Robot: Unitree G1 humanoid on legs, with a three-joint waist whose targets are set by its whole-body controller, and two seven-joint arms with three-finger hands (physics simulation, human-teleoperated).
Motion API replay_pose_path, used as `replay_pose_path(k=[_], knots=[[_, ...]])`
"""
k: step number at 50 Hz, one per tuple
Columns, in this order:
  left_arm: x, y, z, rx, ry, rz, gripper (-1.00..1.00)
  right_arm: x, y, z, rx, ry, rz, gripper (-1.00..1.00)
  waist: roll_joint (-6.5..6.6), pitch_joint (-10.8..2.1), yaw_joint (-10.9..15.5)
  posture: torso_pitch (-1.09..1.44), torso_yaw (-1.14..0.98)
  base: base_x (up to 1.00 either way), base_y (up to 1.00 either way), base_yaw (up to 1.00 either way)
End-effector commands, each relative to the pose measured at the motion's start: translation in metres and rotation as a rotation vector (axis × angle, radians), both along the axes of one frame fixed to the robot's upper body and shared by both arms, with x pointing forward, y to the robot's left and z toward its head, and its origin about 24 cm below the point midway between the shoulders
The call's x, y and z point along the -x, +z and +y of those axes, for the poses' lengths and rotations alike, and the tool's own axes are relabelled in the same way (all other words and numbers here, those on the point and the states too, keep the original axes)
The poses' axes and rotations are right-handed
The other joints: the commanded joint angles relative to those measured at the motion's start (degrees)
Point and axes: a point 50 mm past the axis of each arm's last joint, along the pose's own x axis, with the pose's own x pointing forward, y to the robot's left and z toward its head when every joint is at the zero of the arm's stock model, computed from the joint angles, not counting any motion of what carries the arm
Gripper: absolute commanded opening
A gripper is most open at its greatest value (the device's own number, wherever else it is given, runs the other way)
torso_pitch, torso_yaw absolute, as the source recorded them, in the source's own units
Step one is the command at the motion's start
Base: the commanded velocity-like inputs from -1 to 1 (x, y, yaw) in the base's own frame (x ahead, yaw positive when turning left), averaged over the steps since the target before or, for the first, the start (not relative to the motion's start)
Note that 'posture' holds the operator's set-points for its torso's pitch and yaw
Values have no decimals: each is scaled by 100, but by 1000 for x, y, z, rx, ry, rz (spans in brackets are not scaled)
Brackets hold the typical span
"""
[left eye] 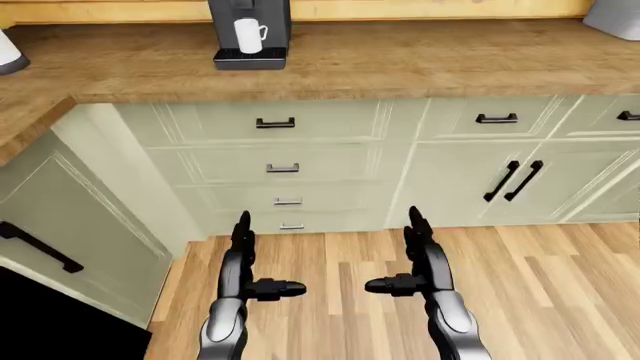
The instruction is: Pick the mug from under the coffee machine dispenser and place it on the counter.
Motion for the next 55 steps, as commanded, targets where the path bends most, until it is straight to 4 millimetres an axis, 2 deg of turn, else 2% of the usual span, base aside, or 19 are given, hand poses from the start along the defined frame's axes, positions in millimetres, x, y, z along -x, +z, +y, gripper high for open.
replay_pose_path(k=[1, 3, 4, 5, 7, 8, 14, 20, 28, 34, 38, 45, 53, 54, 55], knots=[[-10, 38, 1, 5, 4, -193, 100, -11, 36, 0, 9, 9, -186, 100, -45, -5, -12, 0, 0, 0, 0, 0], [-11, 39, 2, 5, 5, -195, 100, -12, 39, -1, 29, 13, -205, 100, -6, -359, 44, 0, 0, 0, 0, 0], [-11, 39, 2, 4, 5, -197, 100, -13, 42, -2, 25, 14, -208, 100, -7, -298, 45, 0, 0, 0, 0, 0], [-11, 40, 2, 5, 3, -199, 100, -14, 44, -3, 23, 12, -212, 100, -38, -94, 37, 0, 0, 0, 0, 0], [-12, 45, 2, 4, 1, -207, 100, -14, 50, -6, 10, 15, -224, 100, -44, -403, 43, 0, 0, 0, 0, 0], [-12, 48, 1, 0, -15, -219, 100, -15, 52, -7, 15, 14, -231, 100, -43, -435, 46, 0, 0, 0, 0, 0], [-15, 63, 7, -7, -1, -249, 100, -21, 69, -19, 3, -11, -256, 100, -39, -468, 53, 0, 0, 0, 0, 0], [-21, 88, 26, -32, 51, -295, 100, -24, 98, -29, 41, -22, -318, 100, -33, -516, 52, 0, 0, 0, 0, 0], [-22, 112, 33, -39, 77, -345, 100, -28, 133, -44, 75, -43, -393, 100, -33, -523, 52, 0, 0, 0, 0, 0], [-21, 150, 44, -51, 106, -405, 100, -30, 160, -51, 83, -56, -447, 100, -36, -481, 39, 0, 0, 0, 0, 0], [-21, 166, 47, -54, 116, -438, 100, -30, 181, -57, 92, -71, -488, 100, -32, -454, 43, 0, 0, 0, 0, 0], [-23, 183, 54, -68, 136, -479, 100, -31, 199, -70, 106, -93, -524, 100, -30, -418, 49, 0, 0, 0, 0, 0], [-22, 191, 58, -72, 156, -493, 100, -32, 211, -77, 117, -113, -549, 100, -43, -386, 50, 0, 0, 0, 0, 0], [-21, 193, 59, -73, 158, -496, 100, -32, 212, -77, 117, -112, -552, 100, -19, -494, 44, 0, 0, 6, 0, 0], [-21, 194, 60, -74, 161, -499, 100, -32, 213, -78, 118, -114, -554, 100, -4, -411, 41, 0, 0, 11, 0, 0]])
